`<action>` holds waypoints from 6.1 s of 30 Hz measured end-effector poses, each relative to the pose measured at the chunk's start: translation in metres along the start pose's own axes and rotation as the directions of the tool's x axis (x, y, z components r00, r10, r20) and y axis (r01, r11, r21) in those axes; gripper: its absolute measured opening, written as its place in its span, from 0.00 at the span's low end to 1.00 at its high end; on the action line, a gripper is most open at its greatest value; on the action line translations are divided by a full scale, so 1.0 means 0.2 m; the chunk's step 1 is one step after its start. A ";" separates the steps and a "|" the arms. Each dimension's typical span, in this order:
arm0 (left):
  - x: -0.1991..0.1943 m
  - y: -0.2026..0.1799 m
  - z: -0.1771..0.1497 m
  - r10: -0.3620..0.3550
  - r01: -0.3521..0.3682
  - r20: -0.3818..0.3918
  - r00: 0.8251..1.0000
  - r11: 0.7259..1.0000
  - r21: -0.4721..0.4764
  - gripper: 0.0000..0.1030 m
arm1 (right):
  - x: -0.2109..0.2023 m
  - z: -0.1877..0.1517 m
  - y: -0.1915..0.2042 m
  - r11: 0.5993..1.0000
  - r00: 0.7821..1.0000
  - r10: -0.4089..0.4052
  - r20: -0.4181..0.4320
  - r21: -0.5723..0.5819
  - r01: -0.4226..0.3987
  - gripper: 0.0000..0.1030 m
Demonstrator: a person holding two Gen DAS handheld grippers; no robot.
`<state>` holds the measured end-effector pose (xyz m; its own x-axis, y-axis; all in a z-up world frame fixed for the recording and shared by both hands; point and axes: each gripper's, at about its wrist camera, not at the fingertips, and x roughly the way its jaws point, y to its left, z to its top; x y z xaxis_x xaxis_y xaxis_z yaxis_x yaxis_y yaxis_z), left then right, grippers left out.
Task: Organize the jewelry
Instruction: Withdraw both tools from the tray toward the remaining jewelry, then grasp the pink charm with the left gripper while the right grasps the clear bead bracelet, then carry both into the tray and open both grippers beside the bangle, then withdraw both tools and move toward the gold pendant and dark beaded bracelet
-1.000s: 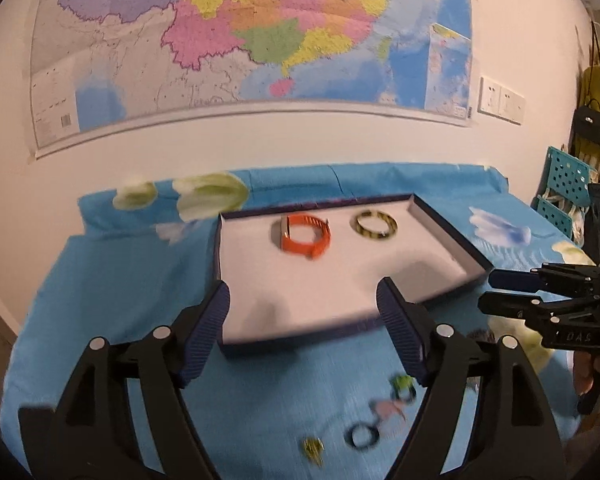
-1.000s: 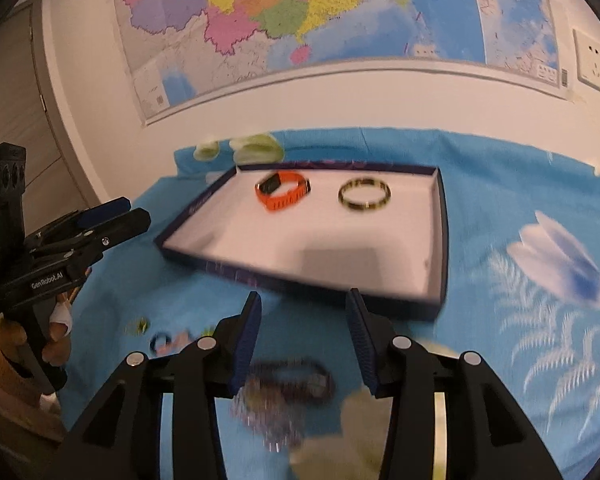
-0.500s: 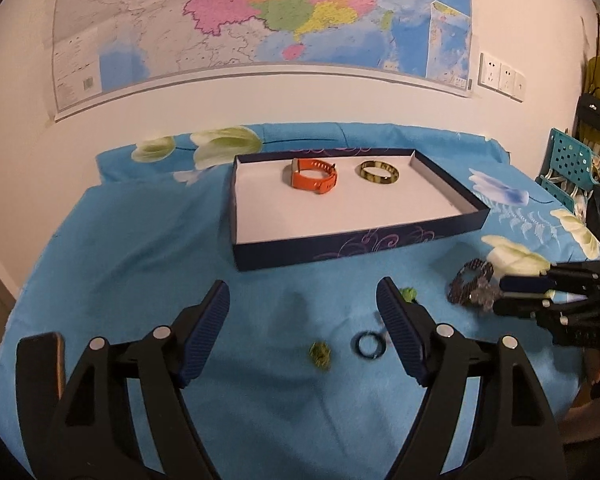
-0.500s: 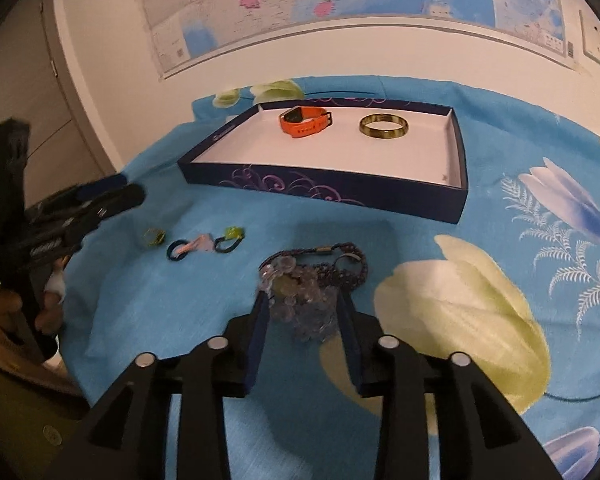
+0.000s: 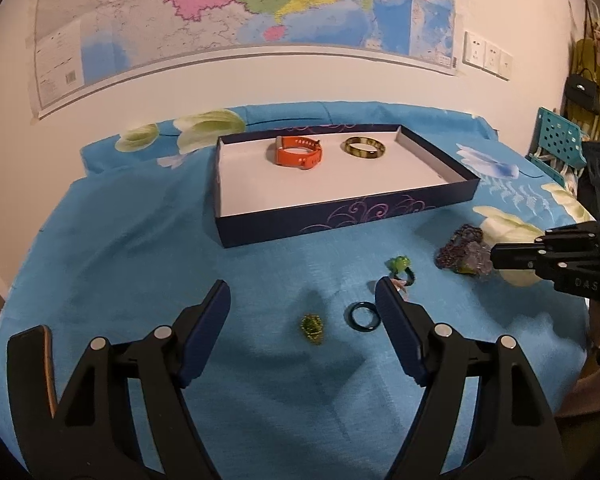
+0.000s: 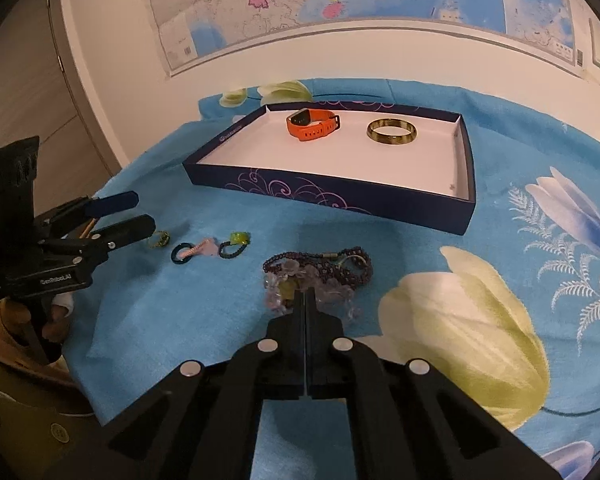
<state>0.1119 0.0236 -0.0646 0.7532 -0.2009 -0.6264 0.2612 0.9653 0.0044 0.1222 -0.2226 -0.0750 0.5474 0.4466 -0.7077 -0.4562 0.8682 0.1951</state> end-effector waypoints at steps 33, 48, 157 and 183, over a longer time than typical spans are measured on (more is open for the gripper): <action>0.14 -0.18 0.01 -0.176 0.187 -0.141 0.974 0.980 0.072 0.04 | -0.09 0.09 -0.06 0.997 0.996 0.071 0.052 0.025 -0.073 0.07; 0.05 -0.08 0.22 -0.192 0.193 -0.030 0.981 0.981 0.037 0.04 | -0.19 0.26 -0.14 0.993 0.979 0.088 0.184 0.062 -0.100 0.07; 0.09 0.06 0.16 -0.078 0.077 -0.014 0.997 0.997 -0.023 0.52 | 0.16 0.15 -0.22 0.998 0.999 0.002 -0.044 0.065 0.001 0.07; 0.03 0.04 -0.02 -0.081 0.084 -0.081 0.993 0.996 0.037 0.50 | 0.02 0.19 -0.07 0.997 0.996 0.068 0.051 0.022 -0.069 0.05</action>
<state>0.1166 0.0304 -0.0708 0.6778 -0.2644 -0.6861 0.3462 0.9380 -0.0194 0.1583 -0.2253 -0.0552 0.5504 0.5147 -0.6574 -0.4773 0.8400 0.2580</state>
